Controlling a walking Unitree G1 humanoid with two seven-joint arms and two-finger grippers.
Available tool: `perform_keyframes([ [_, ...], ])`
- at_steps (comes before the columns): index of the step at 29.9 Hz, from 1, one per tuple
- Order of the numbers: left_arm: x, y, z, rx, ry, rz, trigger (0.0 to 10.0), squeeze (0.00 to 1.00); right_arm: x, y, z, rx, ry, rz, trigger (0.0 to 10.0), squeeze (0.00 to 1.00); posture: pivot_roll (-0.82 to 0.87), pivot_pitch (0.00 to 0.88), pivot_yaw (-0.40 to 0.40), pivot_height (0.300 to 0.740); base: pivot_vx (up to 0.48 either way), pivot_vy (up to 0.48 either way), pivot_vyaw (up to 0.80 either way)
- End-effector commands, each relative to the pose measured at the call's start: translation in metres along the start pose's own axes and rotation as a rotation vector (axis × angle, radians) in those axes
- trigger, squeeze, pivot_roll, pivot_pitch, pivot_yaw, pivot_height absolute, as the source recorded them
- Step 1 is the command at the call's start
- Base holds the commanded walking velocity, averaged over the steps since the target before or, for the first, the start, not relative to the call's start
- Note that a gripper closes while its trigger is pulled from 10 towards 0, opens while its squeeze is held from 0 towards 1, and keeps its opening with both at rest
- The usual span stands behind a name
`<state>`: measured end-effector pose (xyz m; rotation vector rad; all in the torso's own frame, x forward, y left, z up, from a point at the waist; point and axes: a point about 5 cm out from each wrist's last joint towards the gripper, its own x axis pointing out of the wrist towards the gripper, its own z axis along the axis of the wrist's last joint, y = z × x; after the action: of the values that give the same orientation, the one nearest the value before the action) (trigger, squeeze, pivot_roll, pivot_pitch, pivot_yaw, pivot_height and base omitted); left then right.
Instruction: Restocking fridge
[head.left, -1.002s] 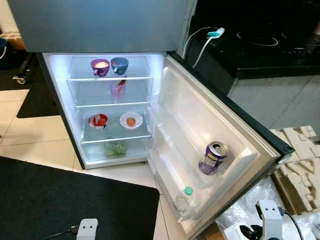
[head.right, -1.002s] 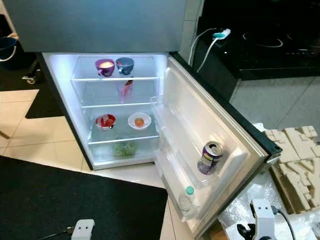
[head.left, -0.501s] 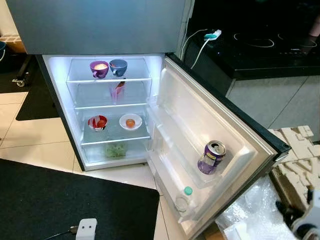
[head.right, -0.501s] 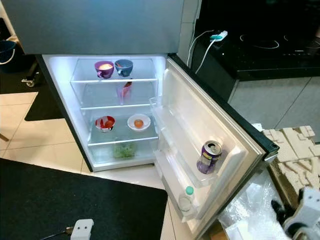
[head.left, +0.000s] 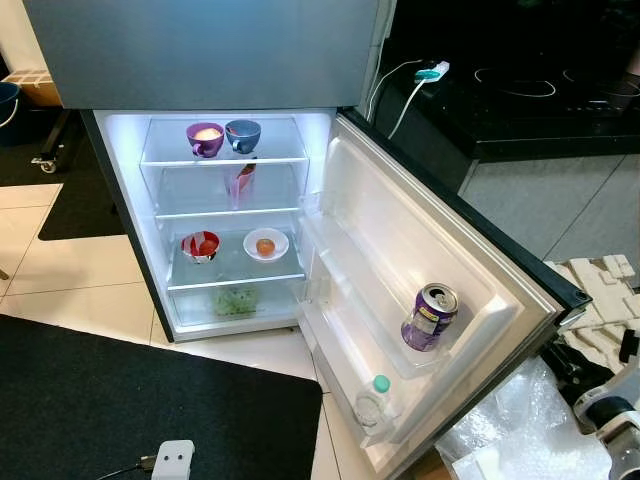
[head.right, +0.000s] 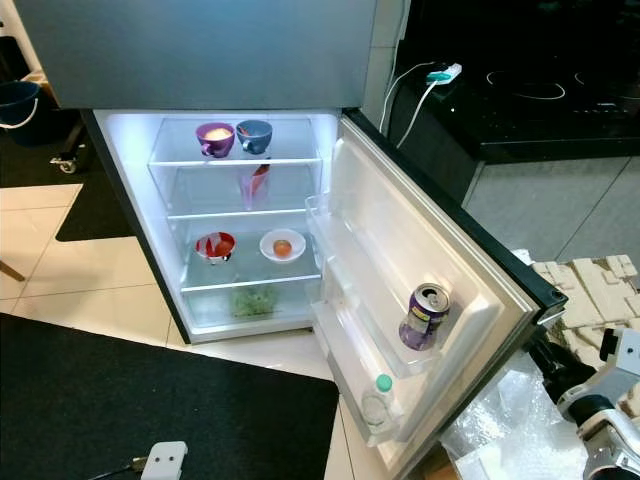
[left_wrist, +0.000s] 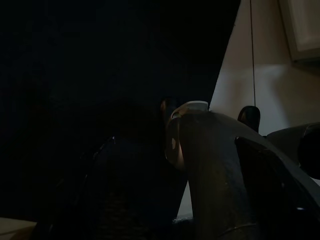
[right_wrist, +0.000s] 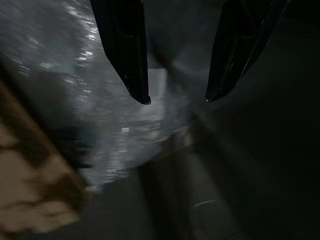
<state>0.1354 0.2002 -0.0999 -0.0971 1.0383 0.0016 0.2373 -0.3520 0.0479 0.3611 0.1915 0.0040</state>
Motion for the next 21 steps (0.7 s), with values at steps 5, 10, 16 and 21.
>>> perform_keyframes([
  [5,0.0,-0.001,-0.004,0.002,0.014,-0.007,10.0,0.0,0.005,0.012,-0.006,-0.012,0.049,0.113,10.0,0.0,0.03,0.0,-0.049,0.74,0.0,0.0,0.0],
  [10,0.0,-0.002,-0.004,0.003,0.014,-0.011,10.0,0.0,0.009,0.026,-0.013,-0.009,0.096,0.252,10.0,0.0,0.03,0.0,-0.049,0.74,0.0,0.0,0.0],
  [16,0.0,-0.003,-0.003,0.006,0.014,-0.014,10.0,0.0,0.014,0.046,-0.023,-0.007,0.152,0.421,10.0,0.0,0.04,0.0,-0.052,0.74,0.0,0.0,0.0],
  [21,0.0,-0.003,-0.004,0.008,0.016,-0.015,10.0,0.0,0.019,0.076,-0.037,-0.009,0.209,0.612,10.0,0.0,0.04,0.0,-0.054,0.74,0.0,0.0,0.0],
])
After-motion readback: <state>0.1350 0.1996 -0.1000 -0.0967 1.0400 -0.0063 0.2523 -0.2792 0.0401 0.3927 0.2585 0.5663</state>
